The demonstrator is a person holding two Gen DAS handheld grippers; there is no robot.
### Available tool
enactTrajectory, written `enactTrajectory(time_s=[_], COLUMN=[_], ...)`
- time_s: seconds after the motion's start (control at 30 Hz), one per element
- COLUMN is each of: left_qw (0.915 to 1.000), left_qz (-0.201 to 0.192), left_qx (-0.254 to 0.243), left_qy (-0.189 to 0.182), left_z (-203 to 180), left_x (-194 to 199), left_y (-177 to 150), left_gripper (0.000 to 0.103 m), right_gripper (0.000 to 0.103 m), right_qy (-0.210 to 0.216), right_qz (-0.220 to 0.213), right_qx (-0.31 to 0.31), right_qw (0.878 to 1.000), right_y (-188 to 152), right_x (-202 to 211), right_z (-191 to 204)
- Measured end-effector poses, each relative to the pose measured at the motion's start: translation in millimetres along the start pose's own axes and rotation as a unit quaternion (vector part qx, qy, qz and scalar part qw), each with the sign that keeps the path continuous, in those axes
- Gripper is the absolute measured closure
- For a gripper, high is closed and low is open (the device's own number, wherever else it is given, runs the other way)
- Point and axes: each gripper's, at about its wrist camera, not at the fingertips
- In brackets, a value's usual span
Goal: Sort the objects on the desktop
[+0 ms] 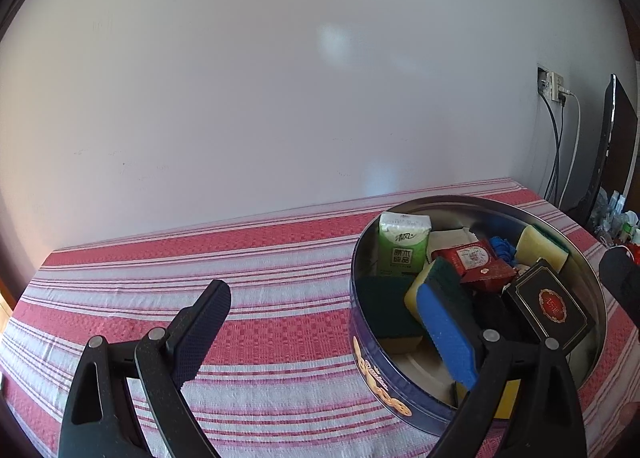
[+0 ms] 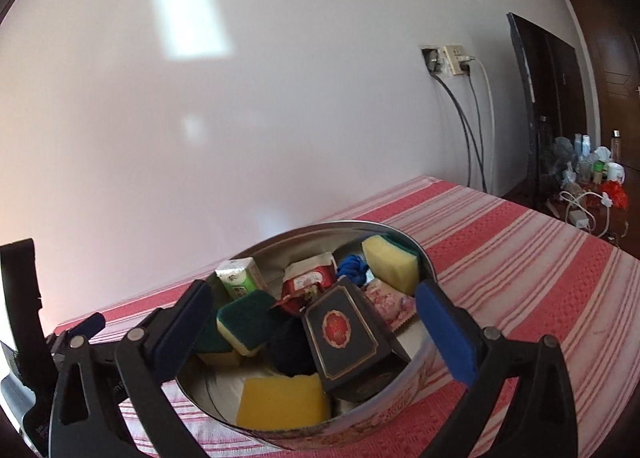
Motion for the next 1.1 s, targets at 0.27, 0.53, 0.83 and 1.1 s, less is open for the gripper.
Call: enactTrajectory(time_s=[0.27, 0.53, 0.83, 1.1], left_qw=[0.9996, 0.9984, 0.9987, 0.9989], left_qz=[0.003, 0.014, 0.025, 0.005], left_qx=[-0.022, -0.035, -0.028, -0.025], left_qy=[-0.018, -0.043, -0.036, -0.039], left_z=[-11, -18, -20, -15], left_x=[12, 25, 52, 89], left_y=[-5, -17, -32, -39], left_gripper=[0.007, 0.007, 0.007, 0.007], right_gripper=[0.000, 0.000, 0.000, 0.000], right_qy=[-0.099, -0.122, -0.098, -0.058], right_qz=[0.074, 0.109, 0.130, 0.096], right_qx=[-0.018, -0.027, -0.028, -0.029], right_qw=[0.992, 0.986, 0.986, 0.993], right_y=[10, -2, -15, -20], right_x=[7, 25, 39, 69], right_z=[-13, -27, -26, -15])
Point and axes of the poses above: each gripper's, at about its wrist camera, not at the fingertips, and x roughly against the way its jaws point, z to its left, y to its top, and after that the axes turned 5 degrees about x, right-handed
